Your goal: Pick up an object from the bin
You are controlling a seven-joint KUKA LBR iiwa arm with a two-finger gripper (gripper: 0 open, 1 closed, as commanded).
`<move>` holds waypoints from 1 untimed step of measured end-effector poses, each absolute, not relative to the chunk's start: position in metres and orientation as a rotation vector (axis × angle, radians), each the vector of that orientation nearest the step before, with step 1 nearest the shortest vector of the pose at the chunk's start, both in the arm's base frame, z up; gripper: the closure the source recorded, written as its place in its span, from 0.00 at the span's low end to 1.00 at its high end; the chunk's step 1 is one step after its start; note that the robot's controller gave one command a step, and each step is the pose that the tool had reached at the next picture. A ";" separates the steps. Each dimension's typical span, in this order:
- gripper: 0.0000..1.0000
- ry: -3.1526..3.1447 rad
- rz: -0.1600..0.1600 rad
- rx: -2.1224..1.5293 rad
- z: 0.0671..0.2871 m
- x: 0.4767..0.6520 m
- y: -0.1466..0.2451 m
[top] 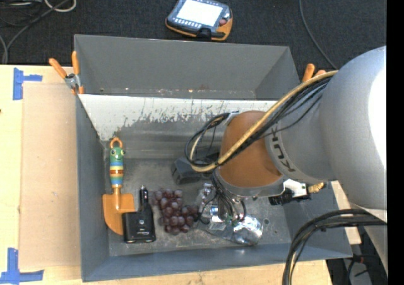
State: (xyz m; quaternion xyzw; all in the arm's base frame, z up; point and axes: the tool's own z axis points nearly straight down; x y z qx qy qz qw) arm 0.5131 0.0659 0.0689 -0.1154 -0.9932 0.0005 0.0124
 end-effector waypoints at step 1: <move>1.00 -3.086 0.006 -0.355 0.086 0.510 0.065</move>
Offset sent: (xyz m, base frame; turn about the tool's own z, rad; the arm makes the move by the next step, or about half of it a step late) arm 0.0277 0.0426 0.0011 -0.4502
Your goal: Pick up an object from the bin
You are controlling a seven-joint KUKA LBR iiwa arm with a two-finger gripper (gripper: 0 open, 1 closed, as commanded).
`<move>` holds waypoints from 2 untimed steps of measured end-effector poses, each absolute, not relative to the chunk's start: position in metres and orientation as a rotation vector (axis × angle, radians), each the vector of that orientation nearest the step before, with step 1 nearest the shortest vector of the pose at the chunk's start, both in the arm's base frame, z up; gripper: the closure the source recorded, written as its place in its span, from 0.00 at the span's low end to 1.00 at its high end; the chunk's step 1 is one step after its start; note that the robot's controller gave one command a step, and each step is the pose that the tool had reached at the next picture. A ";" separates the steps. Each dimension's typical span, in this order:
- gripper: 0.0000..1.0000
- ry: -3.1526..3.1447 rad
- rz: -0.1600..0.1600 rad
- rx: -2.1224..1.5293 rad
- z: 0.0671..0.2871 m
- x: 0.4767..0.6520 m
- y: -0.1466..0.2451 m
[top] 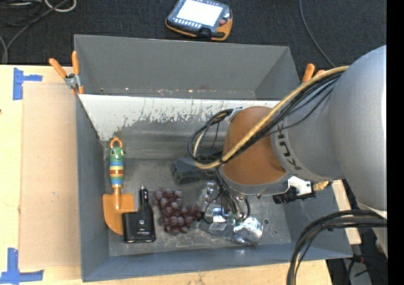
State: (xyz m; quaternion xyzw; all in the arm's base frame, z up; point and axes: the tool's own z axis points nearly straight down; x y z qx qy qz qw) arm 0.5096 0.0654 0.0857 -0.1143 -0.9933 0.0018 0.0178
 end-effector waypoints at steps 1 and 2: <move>1.00 -3.100 -0.006 0.310 0.078 0.536 0.101; 1.00 -3.103 0.002 -0.239 0.100 0.519 0.073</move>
Offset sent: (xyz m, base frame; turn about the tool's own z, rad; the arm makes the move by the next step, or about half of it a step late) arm 0.0037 -0.0020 0.0247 -0.0188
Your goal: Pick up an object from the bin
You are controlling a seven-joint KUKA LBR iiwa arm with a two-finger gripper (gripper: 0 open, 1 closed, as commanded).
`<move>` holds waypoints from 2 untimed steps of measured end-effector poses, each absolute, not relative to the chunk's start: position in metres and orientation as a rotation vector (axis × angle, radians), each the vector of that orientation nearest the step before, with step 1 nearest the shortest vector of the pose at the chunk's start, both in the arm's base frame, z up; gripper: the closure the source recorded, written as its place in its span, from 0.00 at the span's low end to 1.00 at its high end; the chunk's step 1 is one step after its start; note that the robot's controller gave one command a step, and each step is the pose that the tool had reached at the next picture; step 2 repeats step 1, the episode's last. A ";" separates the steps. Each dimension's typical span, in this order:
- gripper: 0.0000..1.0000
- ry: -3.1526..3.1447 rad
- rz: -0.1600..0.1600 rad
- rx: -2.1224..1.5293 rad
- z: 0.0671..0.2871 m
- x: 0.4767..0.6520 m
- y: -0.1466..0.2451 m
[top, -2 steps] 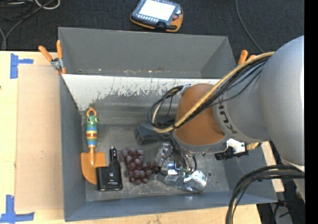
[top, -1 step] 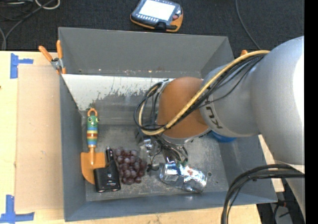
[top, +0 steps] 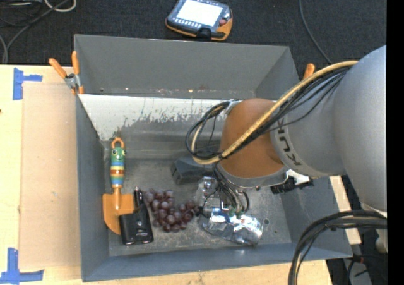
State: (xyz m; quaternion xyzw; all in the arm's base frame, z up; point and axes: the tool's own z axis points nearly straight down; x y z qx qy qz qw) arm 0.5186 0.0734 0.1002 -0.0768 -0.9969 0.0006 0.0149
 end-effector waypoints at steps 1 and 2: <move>1.00 -3.102 -0.003 0.217 0.093 0.495 0.126; 1.00 -3.102 -0.003 0.217 0.093 0.495 0.126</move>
Offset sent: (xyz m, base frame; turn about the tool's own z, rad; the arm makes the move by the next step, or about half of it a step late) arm -0.0029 -0.0099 -0.0064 0.0741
